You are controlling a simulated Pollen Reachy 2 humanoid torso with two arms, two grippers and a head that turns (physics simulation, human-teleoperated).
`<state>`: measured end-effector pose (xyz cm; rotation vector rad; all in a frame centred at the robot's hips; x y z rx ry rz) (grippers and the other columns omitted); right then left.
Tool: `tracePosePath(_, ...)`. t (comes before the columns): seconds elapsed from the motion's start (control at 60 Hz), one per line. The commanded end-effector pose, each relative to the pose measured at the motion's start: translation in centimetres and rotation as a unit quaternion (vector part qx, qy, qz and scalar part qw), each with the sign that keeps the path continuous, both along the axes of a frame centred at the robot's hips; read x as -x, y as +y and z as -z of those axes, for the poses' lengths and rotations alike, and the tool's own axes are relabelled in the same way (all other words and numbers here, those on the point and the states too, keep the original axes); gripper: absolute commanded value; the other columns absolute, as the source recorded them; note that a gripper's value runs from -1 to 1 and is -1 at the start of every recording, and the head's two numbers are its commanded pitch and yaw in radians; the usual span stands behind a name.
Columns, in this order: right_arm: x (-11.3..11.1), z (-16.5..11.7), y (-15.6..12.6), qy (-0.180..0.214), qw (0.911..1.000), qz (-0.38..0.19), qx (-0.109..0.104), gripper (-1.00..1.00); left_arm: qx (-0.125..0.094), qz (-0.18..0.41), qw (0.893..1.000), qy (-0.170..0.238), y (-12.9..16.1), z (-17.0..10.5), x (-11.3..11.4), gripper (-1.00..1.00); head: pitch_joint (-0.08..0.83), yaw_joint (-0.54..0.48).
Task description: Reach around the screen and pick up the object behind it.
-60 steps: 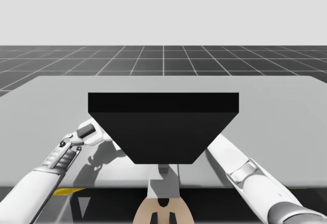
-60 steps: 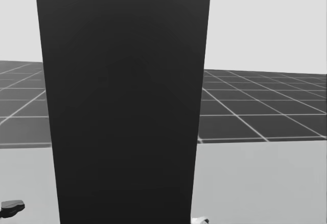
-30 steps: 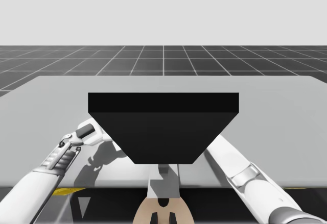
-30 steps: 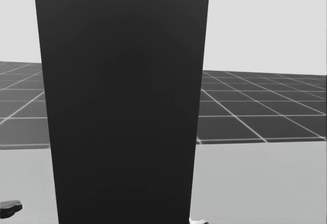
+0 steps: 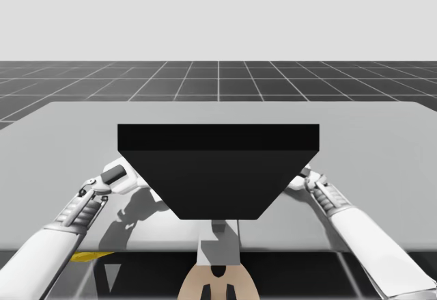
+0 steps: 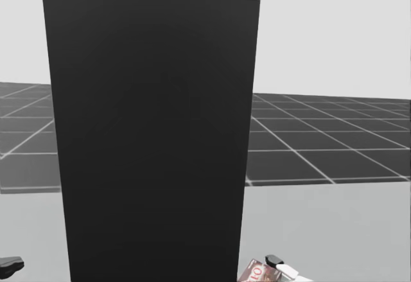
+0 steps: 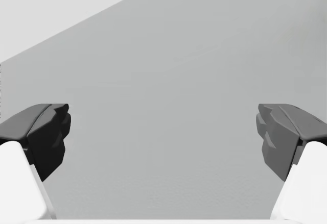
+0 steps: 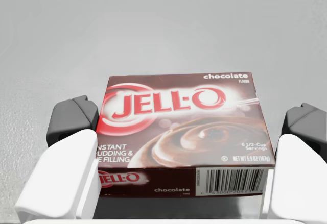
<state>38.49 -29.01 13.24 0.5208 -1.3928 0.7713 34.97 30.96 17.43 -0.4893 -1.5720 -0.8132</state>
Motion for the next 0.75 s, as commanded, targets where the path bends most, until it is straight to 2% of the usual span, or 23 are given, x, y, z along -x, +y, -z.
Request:
tracePosePath(0.017,1.1,-2.6,-4.0,-0.045,0.9981,0.035,-0.022,1.00,0.001,-0.004,1.000,0.000,0.1,0.0,-0.1,-1.00,0.099,-0.15)
tracePosePath(0.1,1.3,-3.7,-5.3,-0.062,0.9963,0.054,-0.025,1.00,0.001,-0.005,1.000,0.000,0.1,0.0,-0.1,-1.00,0.096,-0.15)
tracePosePath(0.25,1.2,-8.0,-8.2,-0.110,0.9887,0.098,-0.027,1.00,0.003,-0.009,1.000,-0.001,0.2,0.0,-0.2,-1.00,0.086,-0.15)
tracePosePath(0.517,0.5,-14.3,-9.5,-0.179,0.9727,0.144,-0.035,1.00,0.004,-0.012,1.000,-0.001,0.4,0.0,-0.3,-1.00,0.080,-0.15)
tracePosePath(0.567,0.3,-15.8,-9.4,-0.193,0.9672,0.160,-0.041,1.00,0.004,-0.013,1.000,-0.001,0.4,0.0,-0.3,-1.00,0.079,-0.15)
tracePosePath(0.583,0.1,-16.7,-9.2,-0.205,0.9624,0.173,-0.043,1.00,0.004,-0.013,1.000,-0.001,0.4,0.0,-0.3,-1.00,0.079,-0.15)
tracePosePath(0.617,0.0,-17.3,-9.1,-0.212,0.9589,0.182,-0.047,1.00,0.005,-0.014,1.000,-0.001,0.4,0.0,-0.3,-1.00,0.080,-0.15)
tracePosePath(0.633,-0.1,-18.3,-8.9,-0.223,0.9532,0.198,-0.052,1.00,0.005,-0.015,1.000,-0.002,0.4,0.0,-0.4,-1.00,0.080,-0.15)
tracePosePath(0.667,-0.2,-18.9,-8.8,-0.228,0.9502,0.205,-0.055,1.00,0.005,-0.015,1.000,-0.002,0.5,0.0,-0.4,-1.00,0.079,-0.15)
tracePosePath(0.75,-0.3,-21.6,-8.4,-0.256,0.9357,0.231,-0.074,1.00,0.005,-0.017,1.000,-0.002,0.5,0.0,-0.4,-1.00,0.079,-0.15)
